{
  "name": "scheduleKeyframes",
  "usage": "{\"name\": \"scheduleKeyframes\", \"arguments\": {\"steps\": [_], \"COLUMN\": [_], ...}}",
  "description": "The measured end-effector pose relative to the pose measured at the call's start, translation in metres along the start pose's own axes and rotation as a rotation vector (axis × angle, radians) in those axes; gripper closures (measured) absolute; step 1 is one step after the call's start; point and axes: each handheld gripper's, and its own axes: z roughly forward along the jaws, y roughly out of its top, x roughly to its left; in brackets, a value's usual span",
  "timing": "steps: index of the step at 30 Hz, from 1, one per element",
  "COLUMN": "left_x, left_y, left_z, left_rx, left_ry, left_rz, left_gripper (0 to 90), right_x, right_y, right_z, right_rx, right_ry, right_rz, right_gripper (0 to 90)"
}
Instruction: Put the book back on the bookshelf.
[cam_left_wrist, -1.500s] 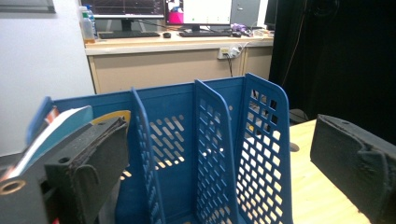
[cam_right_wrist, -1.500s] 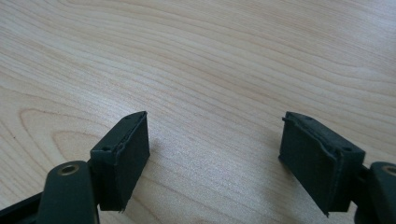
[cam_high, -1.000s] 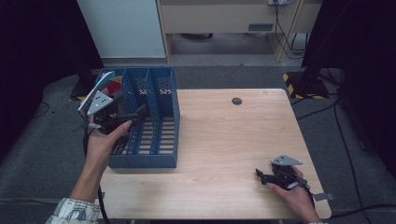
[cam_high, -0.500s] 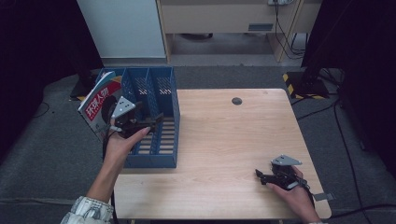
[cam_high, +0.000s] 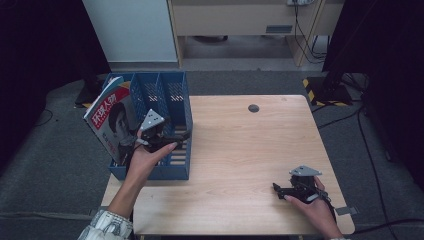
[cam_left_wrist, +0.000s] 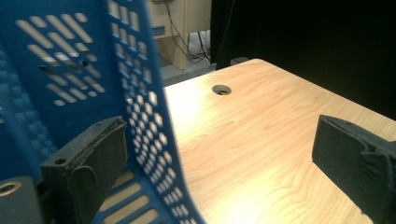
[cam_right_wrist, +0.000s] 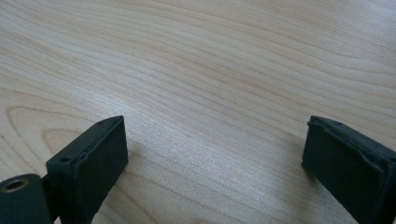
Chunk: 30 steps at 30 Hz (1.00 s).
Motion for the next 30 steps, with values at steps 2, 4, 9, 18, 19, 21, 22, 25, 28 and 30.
{"name": "scheduleKeyframes", "arguments": {"steps": [2,4,9,18,19,21,22,25,28,30], "left_x": [-0.003,-0.007,-0.015,-0.033,-0.033,-0.04,-0.04,-0.048,-0.056,-0.061], "left_y": [0.0,-0.001,-0.007,-0.009,-0.009,-0.009,-0.009,-0.011,-0.012,-0.013], "left_z": [0.002,0.005,0.012,0.029,0.029,0.034,0.034,0.04,0.047,0.05], "left_rx": [0.001,0.0,0.017,0.038,0.038,0.053,0.053,0.066,0.086,0.099], "left_ry": [-0.005,-0.029,-0.049,-0.09,-0.09,-0.098,-0.098,-0.105,-0.111,-0.112], "left_rz": [0.005,0.019,0.014,0.01,0.01,0.021,0.021,0.032,0.043,0.059], "left_gripper": [2.9,3.1,3.2,3.5,3.6,3.6,3.7,3.7,3.8,4.0], "right_x": [0.0,0.0,0.0,0.0,0.0,0.0,0.0,0.0,0.0,0.0], "right_y": [0.0,0.0,0.0,0.0,0.0,0.0,0.0,0.0,0.0,0.0], "right_z": [0.0,0.0,0.0,0.0,0.0,0.0,0.0,0.0,0.0,0.0], "right_rx": [0.001,0.002,0.001,0.003,0.003,0.002,0.003,0.002,0.003,0.002], "right_ry": [0.0,0.0,0.0,0.0,0.0,0.0,0.0,0.0,0.0,0.0], "right_rz": [0.001,0.002,0.0,0.001,0.001,0.001,0.001,0.001,0.002,0.001], "right_gripper": [7.1,7.1,6.9,6.9,6.9,6.9,6.9,6.9,6.9,6.9]}}
